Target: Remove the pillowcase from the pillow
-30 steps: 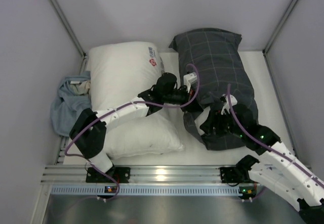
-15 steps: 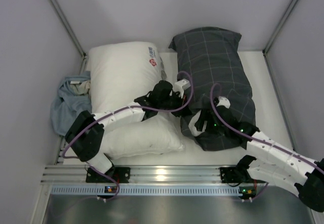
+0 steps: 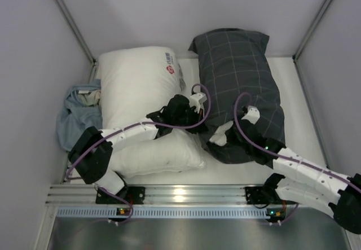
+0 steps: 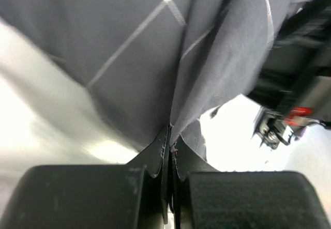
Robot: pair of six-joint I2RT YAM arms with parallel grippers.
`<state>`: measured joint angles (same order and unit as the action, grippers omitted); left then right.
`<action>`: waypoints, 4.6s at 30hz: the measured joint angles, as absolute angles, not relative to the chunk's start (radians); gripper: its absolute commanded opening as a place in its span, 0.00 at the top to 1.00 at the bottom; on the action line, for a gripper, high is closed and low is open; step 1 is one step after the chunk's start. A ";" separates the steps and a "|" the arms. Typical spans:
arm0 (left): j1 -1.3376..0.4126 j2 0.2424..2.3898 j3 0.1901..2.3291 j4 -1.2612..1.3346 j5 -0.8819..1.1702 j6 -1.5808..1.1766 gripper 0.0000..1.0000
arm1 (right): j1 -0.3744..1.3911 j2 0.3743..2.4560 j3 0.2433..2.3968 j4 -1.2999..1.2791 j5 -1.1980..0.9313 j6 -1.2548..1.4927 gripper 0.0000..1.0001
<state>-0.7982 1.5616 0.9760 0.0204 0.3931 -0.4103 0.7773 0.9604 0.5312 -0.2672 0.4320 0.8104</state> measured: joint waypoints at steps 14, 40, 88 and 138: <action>-0.749 1.641 1.199 -0.057 0.185 -0.399 1.00 | 0.779 0.617 0.597 -0.424 0.265 0.693 1.00; -0.704 1.792 1.395 -0.206 0.178 -0.412 0.01 | 0.779 0.647 0.768 -0.581 0.339 0.597 1.00; -1.099 1.453 1.146 -0.178 0.002 -0.210 0.01 | 0.779 0.695 0.854 -0.667 0.314 0.606 1.00; -1.015 1.563 1.291 -0.113 -0.025 -0.162 1.00 | 0.778 0.657 0.972 -1.042 0.554 0.947 0.03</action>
<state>-1.0149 1.5627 1.2907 -0.1135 -0.0254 -0.1619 0.7784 0.6567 0.9722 -1.0424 0.5537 0.9470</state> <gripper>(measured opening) 0.112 0.976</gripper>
